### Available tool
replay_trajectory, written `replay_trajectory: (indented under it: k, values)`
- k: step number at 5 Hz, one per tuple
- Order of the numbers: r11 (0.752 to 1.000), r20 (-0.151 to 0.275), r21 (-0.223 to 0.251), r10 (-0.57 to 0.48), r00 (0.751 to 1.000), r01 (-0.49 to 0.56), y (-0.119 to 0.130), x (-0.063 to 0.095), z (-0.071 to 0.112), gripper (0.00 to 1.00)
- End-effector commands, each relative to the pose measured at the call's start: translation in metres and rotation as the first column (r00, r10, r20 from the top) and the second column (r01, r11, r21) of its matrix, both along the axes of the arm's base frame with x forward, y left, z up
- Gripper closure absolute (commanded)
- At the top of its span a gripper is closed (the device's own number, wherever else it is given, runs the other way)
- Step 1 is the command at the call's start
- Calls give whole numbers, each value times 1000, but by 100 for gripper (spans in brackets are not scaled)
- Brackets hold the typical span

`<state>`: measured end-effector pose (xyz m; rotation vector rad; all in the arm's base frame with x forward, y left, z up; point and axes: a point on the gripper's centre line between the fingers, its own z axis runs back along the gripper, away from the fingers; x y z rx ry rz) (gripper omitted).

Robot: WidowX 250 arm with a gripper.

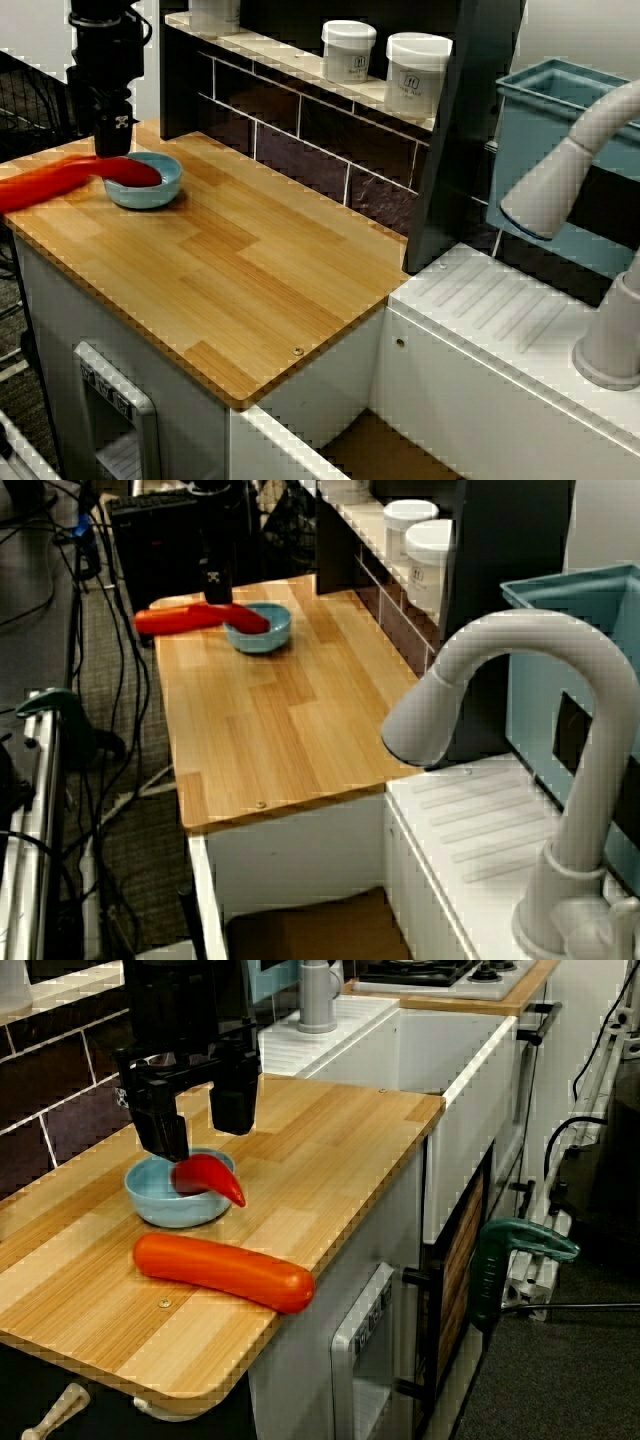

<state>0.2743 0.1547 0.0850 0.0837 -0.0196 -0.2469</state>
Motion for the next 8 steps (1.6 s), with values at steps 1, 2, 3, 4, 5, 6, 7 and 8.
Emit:
replay_trajectory:
  k: [1, 2, 3, 4, 5, 6, 7, 8]
  values:
    - [960, 47, -2, -278, 959, 279, -5, 6, 15, 0]
    - [945, 59, -33, -322, 945, 324, -3, 11, 12, 0]
    - [947, 56, -37, -318, 946, 320, -1, 15, 7, 0]
    - [950, 42, -31, -309, 950, 311, 0, 16, -1, 0]
    - [950, 23, -27, -311, 950, 311, -1, 15, -7, 0]
    - [947, 10, -21, -319, 948, 319, -4, 11, -11, 0]
    - [954, -5, -14, -299, 954, 299, -5, 11, -17, 0]
    - [959, -19, -9, -283, 959, 283, -3, 12, -20, 0]
